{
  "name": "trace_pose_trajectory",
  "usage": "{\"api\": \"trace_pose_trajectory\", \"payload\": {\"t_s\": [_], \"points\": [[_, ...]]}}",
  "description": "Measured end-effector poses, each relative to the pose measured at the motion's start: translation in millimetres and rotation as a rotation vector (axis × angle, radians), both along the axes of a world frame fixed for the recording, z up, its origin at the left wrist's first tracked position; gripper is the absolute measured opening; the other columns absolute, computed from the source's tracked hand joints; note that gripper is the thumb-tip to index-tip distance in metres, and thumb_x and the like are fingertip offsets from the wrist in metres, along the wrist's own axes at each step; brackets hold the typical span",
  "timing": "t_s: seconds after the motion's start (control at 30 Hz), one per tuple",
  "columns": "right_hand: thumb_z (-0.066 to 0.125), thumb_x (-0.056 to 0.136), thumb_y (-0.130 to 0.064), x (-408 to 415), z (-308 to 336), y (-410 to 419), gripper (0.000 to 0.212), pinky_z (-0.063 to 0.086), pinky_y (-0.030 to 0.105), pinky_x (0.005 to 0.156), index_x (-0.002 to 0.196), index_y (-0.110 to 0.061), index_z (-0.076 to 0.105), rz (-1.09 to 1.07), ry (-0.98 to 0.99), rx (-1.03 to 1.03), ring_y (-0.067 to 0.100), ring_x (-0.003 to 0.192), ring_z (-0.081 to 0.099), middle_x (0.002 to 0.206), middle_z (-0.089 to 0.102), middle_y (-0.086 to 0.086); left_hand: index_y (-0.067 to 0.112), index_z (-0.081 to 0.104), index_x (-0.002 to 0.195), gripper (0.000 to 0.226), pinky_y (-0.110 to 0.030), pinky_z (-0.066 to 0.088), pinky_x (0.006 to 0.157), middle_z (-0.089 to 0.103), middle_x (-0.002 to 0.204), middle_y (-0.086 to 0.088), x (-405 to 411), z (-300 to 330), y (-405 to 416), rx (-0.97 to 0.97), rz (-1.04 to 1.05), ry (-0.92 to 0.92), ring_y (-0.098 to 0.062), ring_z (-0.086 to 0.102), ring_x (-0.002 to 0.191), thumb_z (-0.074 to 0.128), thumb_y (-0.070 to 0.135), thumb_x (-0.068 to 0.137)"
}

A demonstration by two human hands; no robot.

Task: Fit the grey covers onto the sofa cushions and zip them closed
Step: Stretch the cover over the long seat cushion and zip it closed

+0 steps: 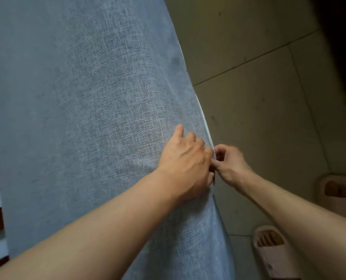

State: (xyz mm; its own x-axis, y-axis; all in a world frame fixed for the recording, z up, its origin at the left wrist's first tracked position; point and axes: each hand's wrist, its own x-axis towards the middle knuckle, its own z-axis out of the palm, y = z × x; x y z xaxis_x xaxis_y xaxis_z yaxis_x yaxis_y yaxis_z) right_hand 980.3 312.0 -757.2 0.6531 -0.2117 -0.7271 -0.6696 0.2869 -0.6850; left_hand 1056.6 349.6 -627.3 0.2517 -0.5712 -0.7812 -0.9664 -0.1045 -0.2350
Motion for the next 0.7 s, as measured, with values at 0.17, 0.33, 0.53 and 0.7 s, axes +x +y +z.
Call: {"api": "trace_pose_trajectory", "payload": {"t_s": [0.17, 0.33, 0.53, 0.7], "points": [[0.067, 0.079, -0.007, 10.5, -11.2, 5.8, 0.028, 0.039, 0.026, 0.061, 0.058, -0.019, 0.053, 0.012, -0.061, -0.021, 0.011, 0.062, 0.047, 0.059, 0.053, -0.005, 0.018, 0.047, 0.126, 0.052, -0.047, 0.021, 0.104, 0.050, 0.124, -0.005, -3.0, -6.7, 1.6, 0.120, -0.058, 0.015, -0.026, 0.041, 0.118, 0.041, 0.053, 0.088], [0.067, 0.085, -0.013, 0.4, -28.5, -8.7, 0.014, 0.048, 0.031, 0.086, 0.077, -0.023, 0.065, -0.090, -0.038, 0.075, 0.014, 0.083, 0.059, 0.085, 0.068, 0.000, 0.019, 0.036, 0.142, 0.070, -0.055, 0.007, 0.111, 0.037, 0.140, -0.009, -10.2, -13.5, -1.6, 0.311, -0.080, -0.028, -0.030, 0.026, 0.134, 0.037, 0.063, 0.087], [0.048, 0.095, 0.000, -23.8, -27.5, -5.8, 0.024, 0.037, 0.005, 0.058, 0.111, -0.007, 0.066, 0.023, -0.083, 0.183, 0.011, 0.091, 0.053, 0.105, 0.064, 0.005, 0.020, 0.014, 0.151, 0.082, -0.055, -0.002, 0.113, 0.011, 0.157, -0.011, -13.6, -21.6, 2.2, 0.420, -0.065, -0.109, -0.030, 0.003, 0.144, 0.028, 0.070, 0.087], [0.045, 0.089, 0.011, -41.8, -46.4, 24.0, 0.046, 0.044, 0.022, 0.088, 0.122, -0.016, 0.062, 0.181, -0.044, 0.185, 0.012, 0.108, 0.057, 0.122, 0.062, -0.001, 0.008, -0.001, 0.151, 0.105, -0.062, -0.005, 0.111, -0.006, 0.157, -0.019, -29.2, -28.1, 6.1, 0.450, -0.026, -0.259, -0.035, -0.008, 0.145, 0.024, 0.081, 0.080]]}}
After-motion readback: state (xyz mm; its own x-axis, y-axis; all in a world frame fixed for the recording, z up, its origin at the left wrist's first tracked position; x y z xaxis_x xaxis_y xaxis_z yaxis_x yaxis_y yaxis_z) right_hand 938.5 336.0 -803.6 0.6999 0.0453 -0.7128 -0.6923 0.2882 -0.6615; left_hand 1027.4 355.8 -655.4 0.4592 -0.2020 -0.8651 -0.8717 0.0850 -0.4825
